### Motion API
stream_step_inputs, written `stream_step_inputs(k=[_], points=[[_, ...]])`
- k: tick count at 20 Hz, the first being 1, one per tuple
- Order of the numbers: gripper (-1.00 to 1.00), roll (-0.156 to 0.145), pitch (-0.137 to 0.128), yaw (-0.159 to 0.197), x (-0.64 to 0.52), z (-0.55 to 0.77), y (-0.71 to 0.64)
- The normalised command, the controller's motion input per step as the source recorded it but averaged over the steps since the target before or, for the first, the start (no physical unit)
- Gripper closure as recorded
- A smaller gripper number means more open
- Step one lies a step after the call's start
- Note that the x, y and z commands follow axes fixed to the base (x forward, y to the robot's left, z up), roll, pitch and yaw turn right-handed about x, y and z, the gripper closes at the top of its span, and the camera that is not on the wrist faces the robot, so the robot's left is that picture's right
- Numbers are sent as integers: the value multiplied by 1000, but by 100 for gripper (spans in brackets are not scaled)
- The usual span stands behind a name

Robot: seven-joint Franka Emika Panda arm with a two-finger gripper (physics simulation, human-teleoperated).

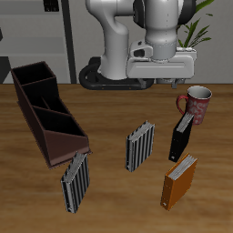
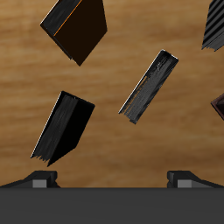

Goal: Place the black book into the right desk caddy's left compartment

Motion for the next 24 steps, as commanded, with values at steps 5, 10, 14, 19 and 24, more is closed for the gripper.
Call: stream_step_inputs(k=[5,10,14,19,24], points=[[-100,0,1,-25,131,-120,203],[-100,1,-5,-21,54,-110,179],[-100,14,22,-9,67,-242,228],[-100,-3,23,-16,105,-188,137],[-100,1,7,-14,128,-225,87]])
